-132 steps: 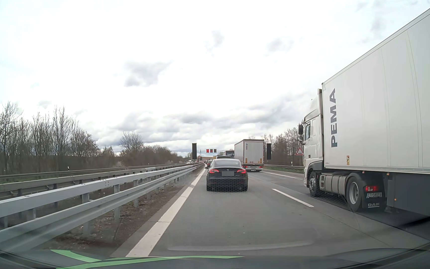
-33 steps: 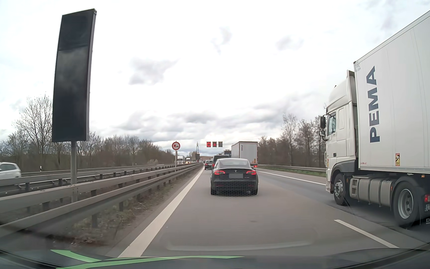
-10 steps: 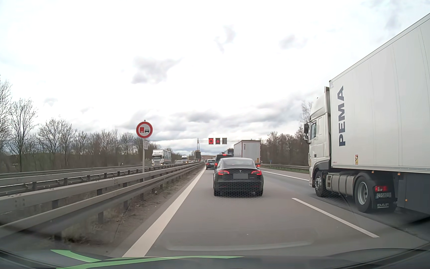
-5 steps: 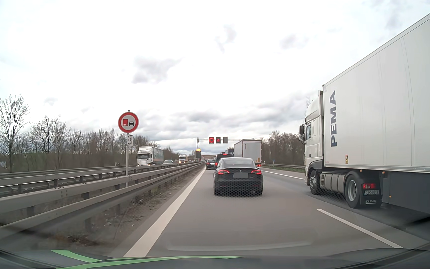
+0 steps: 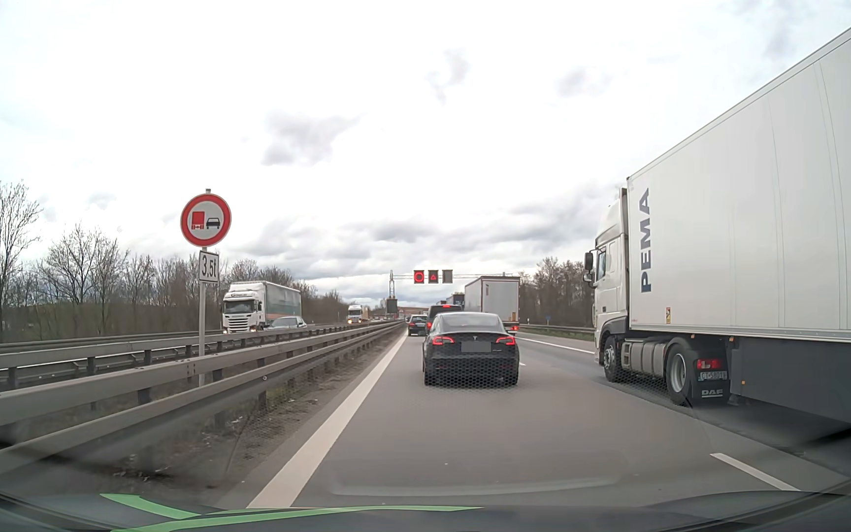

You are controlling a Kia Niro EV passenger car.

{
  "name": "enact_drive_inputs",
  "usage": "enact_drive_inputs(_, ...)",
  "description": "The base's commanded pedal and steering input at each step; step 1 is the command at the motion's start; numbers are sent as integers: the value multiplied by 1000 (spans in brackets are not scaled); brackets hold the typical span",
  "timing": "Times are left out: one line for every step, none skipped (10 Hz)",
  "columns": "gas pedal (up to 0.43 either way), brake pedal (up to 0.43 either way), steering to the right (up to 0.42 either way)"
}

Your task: Follow the waypoints while adhering to traffic rules and regulations

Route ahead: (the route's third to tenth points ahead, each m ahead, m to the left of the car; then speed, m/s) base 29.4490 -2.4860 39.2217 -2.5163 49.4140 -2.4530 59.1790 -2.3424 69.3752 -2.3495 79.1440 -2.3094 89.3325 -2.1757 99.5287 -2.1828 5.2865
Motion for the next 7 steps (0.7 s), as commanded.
enact_drive_inputs(59,0,-3)
enact_drive_inputs(59,0,-2)
enact_drive_inputs(59,0,-1)
enact_drive_inputs(59,0,-1)
enact_drive_inputs(59,0,-2)
enact_drive_inputs(59,0,-1)
enact_drive_inputs(59,0,-1)
